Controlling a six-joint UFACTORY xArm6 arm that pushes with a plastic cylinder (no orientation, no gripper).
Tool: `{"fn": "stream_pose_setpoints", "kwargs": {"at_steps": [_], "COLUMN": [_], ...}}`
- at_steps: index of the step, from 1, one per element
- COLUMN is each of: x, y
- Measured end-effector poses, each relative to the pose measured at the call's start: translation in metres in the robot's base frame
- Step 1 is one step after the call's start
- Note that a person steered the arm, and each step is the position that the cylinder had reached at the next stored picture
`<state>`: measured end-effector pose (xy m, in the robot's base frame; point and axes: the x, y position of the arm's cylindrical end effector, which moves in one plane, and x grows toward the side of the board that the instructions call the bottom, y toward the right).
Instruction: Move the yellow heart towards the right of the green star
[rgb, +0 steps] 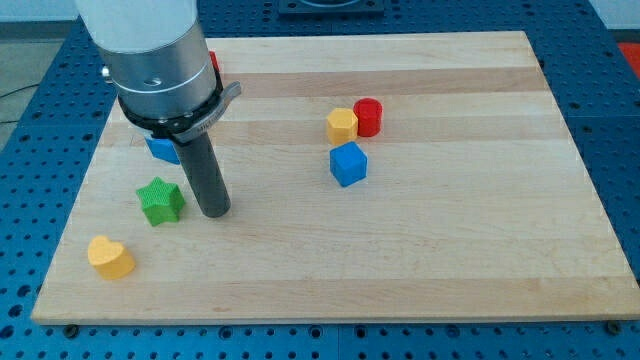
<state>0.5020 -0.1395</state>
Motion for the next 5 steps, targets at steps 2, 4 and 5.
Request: {"fn": "stream_pose_setpoints", "kwargs": {"at_steps": [2, 4, 5], "x": [0.003, 0.116, 0.117], "y": [-0.05, 0.0, -0.024]}}
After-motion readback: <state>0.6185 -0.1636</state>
